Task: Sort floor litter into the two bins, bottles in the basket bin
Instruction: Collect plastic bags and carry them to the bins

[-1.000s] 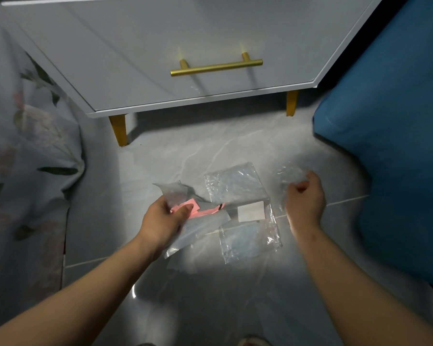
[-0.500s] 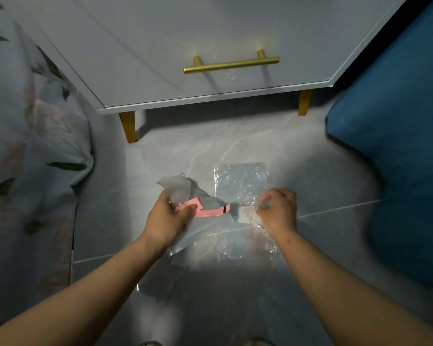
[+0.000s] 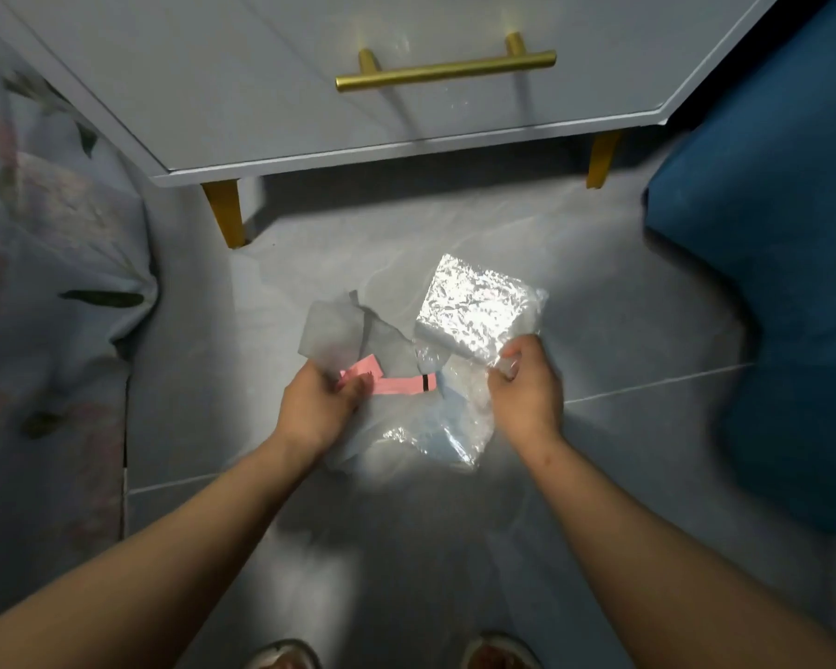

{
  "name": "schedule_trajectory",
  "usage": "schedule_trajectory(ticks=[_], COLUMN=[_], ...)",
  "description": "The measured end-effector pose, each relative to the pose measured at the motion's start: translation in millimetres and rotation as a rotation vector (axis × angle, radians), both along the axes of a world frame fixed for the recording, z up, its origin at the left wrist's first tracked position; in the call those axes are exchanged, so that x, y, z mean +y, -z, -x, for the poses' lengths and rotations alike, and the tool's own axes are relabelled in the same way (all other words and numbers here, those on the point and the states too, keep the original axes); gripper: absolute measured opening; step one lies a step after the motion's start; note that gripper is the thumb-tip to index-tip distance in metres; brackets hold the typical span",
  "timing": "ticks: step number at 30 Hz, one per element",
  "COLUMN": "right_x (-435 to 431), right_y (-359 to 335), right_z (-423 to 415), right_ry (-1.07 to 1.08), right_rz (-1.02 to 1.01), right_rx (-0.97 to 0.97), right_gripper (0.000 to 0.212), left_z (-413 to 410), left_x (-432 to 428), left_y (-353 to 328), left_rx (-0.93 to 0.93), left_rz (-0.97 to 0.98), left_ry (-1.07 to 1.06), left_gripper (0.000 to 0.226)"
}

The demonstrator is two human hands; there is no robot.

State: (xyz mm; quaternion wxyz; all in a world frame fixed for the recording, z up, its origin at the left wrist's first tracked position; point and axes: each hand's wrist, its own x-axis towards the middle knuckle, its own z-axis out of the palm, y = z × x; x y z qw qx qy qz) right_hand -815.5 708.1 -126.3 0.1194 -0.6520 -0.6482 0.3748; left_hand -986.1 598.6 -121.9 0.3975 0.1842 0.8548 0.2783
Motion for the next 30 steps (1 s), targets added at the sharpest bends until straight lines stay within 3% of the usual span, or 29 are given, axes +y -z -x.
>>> schedule_trajectory(ticks=[5,10,15,21,30], right_x=[-11,-26,-24,-1,-1], right_y=[-32,-139,-286,-448,-569], right_z=[2,-16,-40,-63,-82], right_ry=[0.034,0.126,0.184,0.251,0.461], right_rz=[0.009,0.087,0.204,0.187,0.166], right_rx=[0.101,0.118,0.137,0.174,0.035], right_gripper=[0.030,0.033,0.030,0.027,0.023], left_z=[-5,-23,-44,-63,-80], left_x=[2,2,18,64,112], left_y=[-39,-137,-283,-445,-542], left_rx=[0.004,-0.152,-0.138,-0.095,-0.028], left_rz=[0.018,-0.006,0.059,0.040,0.129], left_ry=[-0.040,-0.092,0.033,0.215,0.585], left_gripper=[0.019,0.017,0.015,0.015,0.012])
